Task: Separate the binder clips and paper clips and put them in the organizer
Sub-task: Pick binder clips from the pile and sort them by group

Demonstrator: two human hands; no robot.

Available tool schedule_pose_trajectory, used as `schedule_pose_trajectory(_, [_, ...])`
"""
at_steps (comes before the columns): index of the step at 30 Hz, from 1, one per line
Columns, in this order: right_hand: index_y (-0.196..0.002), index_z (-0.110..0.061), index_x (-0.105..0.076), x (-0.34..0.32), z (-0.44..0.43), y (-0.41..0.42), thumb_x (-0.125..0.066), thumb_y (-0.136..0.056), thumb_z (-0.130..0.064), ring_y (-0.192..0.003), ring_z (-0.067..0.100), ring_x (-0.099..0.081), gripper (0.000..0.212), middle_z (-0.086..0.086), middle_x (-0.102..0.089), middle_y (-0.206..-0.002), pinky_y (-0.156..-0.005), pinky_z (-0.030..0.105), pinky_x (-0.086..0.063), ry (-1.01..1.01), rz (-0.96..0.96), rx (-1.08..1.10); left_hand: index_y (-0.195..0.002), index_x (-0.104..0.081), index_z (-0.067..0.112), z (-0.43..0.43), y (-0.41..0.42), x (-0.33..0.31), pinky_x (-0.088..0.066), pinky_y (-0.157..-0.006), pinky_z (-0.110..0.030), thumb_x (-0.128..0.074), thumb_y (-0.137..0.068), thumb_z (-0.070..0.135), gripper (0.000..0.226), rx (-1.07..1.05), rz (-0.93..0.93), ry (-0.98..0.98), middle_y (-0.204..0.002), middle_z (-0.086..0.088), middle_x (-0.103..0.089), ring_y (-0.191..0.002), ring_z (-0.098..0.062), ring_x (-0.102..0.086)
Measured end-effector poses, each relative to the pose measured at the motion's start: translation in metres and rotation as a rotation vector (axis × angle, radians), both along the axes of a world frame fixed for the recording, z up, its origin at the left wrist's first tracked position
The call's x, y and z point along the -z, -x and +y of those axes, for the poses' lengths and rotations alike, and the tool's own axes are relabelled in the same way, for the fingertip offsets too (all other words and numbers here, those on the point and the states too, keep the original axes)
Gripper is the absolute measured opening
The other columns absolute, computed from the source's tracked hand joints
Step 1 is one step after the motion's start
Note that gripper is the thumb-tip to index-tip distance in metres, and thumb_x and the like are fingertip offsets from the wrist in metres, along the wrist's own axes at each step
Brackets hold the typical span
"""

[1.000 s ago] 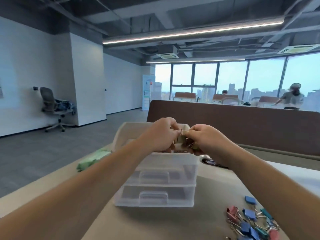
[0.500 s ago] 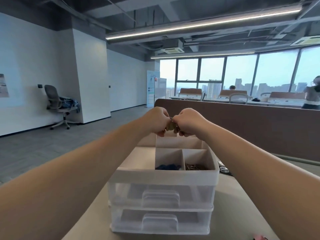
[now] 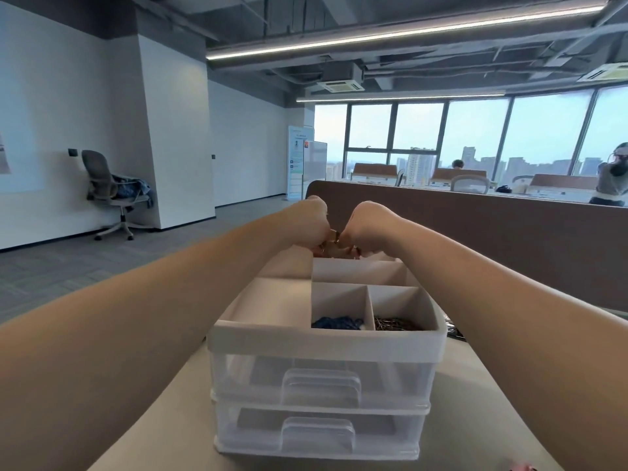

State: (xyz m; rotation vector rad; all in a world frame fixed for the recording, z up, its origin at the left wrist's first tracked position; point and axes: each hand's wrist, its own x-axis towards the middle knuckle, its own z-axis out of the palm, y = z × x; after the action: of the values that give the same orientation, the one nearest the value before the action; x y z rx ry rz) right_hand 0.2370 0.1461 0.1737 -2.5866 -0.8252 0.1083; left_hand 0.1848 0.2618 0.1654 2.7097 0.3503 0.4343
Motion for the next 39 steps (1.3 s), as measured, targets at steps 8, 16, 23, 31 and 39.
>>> schedule_pose_trajectory(8, [-0.101, 0.001, -0.074, -0.001, 0.006, -0.003, -0.063, -0.085, -0.010, -0.083, 0.026, -0.064, 0.023, 0.019, -0.072, -0.103, -0.089, 0.037, -0.055, 0.059, -0.066, -0.056, -0.095, -0.070, 0.007, 0.003, -0.004, 0.006, -0.036, -0.055, -0.019, -0.061, -0.086, 0.004, 0.013, 0.080, -0.080, -0.170, -0.090, -0.010, -0.066, -0.072, -0.019, -0.054])
schedule_pose_trajectory(16, [-0.102, -0.004, -0.073, 0.000, 0.006, -0.002, -0.061, -0.086, -0.006, -0.100, 0.032, -0.068, 0.020, 0.016, -0.072, -0.102, -0.091, 0.045, -0.057, 0.064, -0.125, -0.106, -0.090, -0.044, 0.013, 0.003, -0.007, 0.017, -0.027, -0.051, -0.020, -0.065, -0.086, 0.011, 0.022, 0.025, -0.219, -0.119, -0.074, -0.001, -0.051, -0.059, -0.010, -0.041])
schedule_pose_trajectory(23, [-0.108, -0.001, -0.070, 0.001, 0.002, -0.002, -0.052, -0.090, -0.001, -0.082, 0.023, -0.057, 0.026, 0.017, -0.070, -0.108, -0.077, 0.033, -0.052, 0.072, -0.222, -0.104, -0.064, -0.054, 0.018, -0.001, -0.012, 0.020, -0.032, -0.052, -0.019, -0.064, -0.087, 0.012, 0.026, 0.040, -0.145, -0.228, -0.062, 0.003, -0.051, -0.065, -0.016, -0.053])
schedule_pose_trajectory(31, [-0.120, -0.008, -0.066, 0.005, -0.009, 0.002, -0.061, -0.087, 0.001, -0.103, 0.024, -0.063, 0.035, 0.007, -0.068, -0.114, -0.086, 0.033, -0.054, 0.087, -0.288, -0.147, -0.098, -0.071, 0.009, -0.002, -0.001, 0.016, -0.035, -0.061, -0.016, -0.059, -0.093, 0.010, 0.013, 0.032, -0.214, -0.160, -0.085, -0.004, -0.065, -0.072, -0.012, -0.056])
schedule_pose_trajectory(39, [-0.101, -0.011, -0.069, 0.020, -0.001, -0.004, -0.067, -0.085, -0.005, -0.084, 0.018, -0.060, 0.016, 0.003, -0.068, -0.097, -0.069, 0.027, -0.047, -0.026, -0.385, -0.098, -0.099, -0.073, 0.009, -0.004, 0.023, 0.016, -0.034, -0.057, -0.015, -0.058, -0.093, 0.011, 0.016, 0.084, -0.207, -0.058, -0.092, -0.004, -0.068, -0.076, -0.011, -0.057])
